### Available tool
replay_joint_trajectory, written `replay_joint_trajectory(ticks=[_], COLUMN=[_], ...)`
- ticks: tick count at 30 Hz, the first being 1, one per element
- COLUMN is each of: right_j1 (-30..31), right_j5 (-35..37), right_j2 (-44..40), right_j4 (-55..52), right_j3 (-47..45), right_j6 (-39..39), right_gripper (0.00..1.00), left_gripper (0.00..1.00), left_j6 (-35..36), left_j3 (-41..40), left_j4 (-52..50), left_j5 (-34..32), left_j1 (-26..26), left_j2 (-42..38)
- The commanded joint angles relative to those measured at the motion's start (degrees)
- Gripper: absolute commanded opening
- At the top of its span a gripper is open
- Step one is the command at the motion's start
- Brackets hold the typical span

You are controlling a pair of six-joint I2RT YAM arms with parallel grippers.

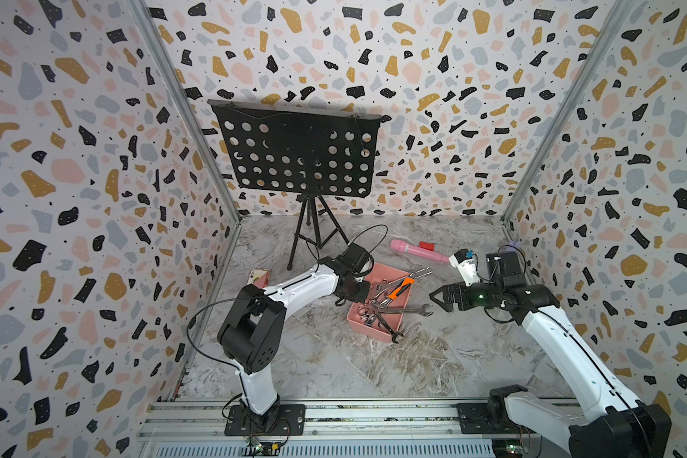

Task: Take out the wrench from the storage box
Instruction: Adjust the storage box at the center of the board.

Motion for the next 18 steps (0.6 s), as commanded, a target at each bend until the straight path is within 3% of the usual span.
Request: replay_joint_trajectory(ticks=[1,12,18], right_j1=[0.3,0.5,2.5], right_j5=[0.1,-2.8,-1.6], right_j2=[0.7,5.2,6.4], right_j4=[-3.1,-6.2,-7.4], right_j3=[3.6,8.6,9.6], right_j6=[-2.8,-7.5,-9.8], right_gripper=[1.00,1.00,1.00], left_gripper=[0.01,0.01,0.03], left_j6=[-7.5,-27.0,-27.5], left_j3=[-2.9,-14.8,-14.7], left_j4=[-0.9,7.2,7.8], left_j5=[-2.9,-5.8,-6.3], left_j1=[-0.8,-5.2,-6.2], left_j2=[-6.4,-14.6,-14.2])
